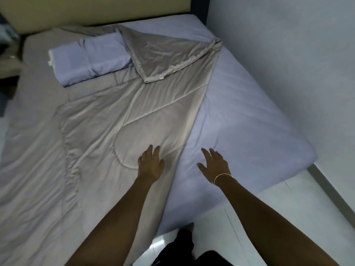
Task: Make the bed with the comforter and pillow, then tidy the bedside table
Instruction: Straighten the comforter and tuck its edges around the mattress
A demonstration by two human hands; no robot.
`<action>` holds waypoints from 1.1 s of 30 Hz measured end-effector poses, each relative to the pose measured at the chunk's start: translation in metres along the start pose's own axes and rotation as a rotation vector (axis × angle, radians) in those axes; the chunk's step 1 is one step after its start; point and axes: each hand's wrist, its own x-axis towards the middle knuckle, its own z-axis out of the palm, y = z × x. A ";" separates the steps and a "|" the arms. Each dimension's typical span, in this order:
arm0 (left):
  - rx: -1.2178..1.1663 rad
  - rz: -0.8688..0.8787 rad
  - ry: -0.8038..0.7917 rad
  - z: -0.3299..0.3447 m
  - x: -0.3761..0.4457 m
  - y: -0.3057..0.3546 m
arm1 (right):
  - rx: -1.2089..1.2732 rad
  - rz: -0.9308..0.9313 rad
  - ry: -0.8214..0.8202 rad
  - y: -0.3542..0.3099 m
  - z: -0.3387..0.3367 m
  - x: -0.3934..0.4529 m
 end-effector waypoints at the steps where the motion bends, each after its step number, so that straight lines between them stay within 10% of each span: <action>1: -0.001 -0.012 0.003 0.002 0.007 0.000 | 0.000 -0.002 0.001 0.001 -0.004 0.007; 18: -0.085 -0.604 0.045 0.046 0.078 0.002 | -0.194 -0.385 -0.222 0.001 -0.043 0.206; 33: 0.047 -0.767 0.213 0.183 0.276 -0.186 | -0.358 -0.675 -0.110 -0.077 0.159 0.476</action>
